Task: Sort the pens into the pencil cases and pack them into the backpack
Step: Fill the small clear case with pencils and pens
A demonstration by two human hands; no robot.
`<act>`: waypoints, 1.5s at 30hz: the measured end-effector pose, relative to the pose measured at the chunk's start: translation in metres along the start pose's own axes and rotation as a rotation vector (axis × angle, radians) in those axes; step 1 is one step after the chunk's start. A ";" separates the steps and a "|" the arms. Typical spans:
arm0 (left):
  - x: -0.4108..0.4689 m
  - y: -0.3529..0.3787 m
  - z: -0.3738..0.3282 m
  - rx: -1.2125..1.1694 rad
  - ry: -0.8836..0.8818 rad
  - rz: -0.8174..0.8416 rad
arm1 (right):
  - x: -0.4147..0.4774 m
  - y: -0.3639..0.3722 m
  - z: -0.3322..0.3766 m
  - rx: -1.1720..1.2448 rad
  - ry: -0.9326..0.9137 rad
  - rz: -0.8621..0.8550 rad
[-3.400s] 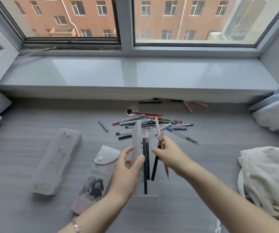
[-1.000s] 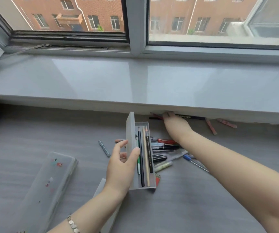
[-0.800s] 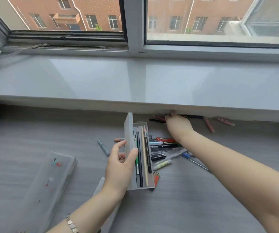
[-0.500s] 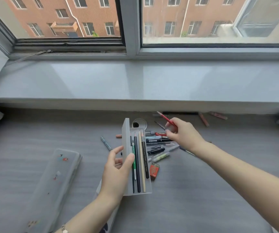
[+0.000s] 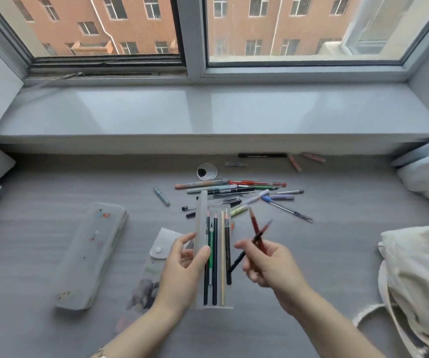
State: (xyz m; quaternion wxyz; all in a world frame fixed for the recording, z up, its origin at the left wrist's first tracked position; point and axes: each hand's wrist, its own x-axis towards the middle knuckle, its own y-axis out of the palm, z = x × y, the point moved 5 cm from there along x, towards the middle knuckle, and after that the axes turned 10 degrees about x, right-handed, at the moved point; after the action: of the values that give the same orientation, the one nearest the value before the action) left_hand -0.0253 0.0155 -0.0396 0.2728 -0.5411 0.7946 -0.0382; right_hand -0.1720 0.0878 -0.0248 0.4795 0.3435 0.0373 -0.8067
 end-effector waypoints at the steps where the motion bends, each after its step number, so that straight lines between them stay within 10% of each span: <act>1: -0.004 0.003 0.004 0.007 -0.008 0.009 | -0.003 0.005 -0.007 -0.043 0.001 0.000; 12: -0.031 0.012 0.003 -0.007 -0.005 0.012 | -0.006 0.006 -0.026 -0.522 -0.220 -0.164; 28: -0.020 0.007 0.012 -0.051 -0.016 0.004 | -0.009 0.002 0.004 -0.285 -0.240 0.014; 37: -0.019 0.006 0.003 -0.109 -0.023 0.012 | 0.010 0.027 -0.020 -0.948 -0.298 -0.053; 45: -0.020 0.015 -0.009 -0.091 0.026 0.070 | 0.027 0.028 -0.010 -1.319 -0.838 -0.176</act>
State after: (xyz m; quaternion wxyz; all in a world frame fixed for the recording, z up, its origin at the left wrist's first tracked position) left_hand -0.0366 0.0371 -0.0291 0.2386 -0.5242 0.8175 0.0005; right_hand -0.1527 0.0559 -0.0407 0.4926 -0.3490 0.3518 -0.7154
